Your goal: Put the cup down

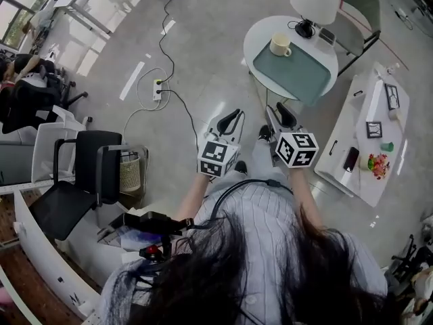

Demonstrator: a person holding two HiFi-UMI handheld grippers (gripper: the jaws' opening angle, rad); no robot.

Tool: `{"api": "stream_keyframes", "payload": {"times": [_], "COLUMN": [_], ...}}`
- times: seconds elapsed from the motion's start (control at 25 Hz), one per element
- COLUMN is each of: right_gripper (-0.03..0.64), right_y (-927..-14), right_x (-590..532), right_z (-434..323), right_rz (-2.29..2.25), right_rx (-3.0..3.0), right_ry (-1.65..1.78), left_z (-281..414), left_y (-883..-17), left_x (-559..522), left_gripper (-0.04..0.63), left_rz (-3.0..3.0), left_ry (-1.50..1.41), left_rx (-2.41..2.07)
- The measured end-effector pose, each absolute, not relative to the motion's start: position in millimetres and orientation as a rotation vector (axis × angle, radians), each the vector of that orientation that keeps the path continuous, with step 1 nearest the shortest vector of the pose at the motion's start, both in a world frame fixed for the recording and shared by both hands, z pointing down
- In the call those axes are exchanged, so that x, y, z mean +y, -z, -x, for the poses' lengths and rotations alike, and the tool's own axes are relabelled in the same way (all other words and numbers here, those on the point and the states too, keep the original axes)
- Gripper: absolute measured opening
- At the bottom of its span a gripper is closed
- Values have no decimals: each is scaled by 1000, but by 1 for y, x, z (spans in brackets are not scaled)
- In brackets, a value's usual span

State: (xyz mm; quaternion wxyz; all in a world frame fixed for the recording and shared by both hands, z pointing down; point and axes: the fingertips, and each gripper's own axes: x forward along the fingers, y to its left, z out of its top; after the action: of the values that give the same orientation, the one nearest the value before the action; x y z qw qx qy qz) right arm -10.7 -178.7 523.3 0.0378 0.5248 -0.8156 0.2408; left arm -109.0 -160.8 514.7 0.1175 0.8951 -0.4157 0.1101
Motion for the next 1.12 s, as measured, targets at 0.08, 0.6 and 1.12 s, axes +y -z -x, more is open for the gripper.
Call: {"api": "stream_keyframes", "payload": {"times": [0.08,0.6,1.12], "right_gripper": [155,111,94], "right_y": [-522,-524,-518], "right_x": [-165,-126,-72], "right_z": [11,21,-18], "right_rz": [-1607,-1524,-1462], "right_rx": [-2495,-2448,-2474], "right_ry": [-729,-729,-725], "left_z": [108,103,54], "left_y": [-516,-529,-524], "left_x": [-151,-117,-86], "left_gripper": [20,20,19], "left_rz": [-2615,-2533,-2496], "left_ry": [-305,-218,-212], "left_rx": [-1208,-1197,-1218]}}
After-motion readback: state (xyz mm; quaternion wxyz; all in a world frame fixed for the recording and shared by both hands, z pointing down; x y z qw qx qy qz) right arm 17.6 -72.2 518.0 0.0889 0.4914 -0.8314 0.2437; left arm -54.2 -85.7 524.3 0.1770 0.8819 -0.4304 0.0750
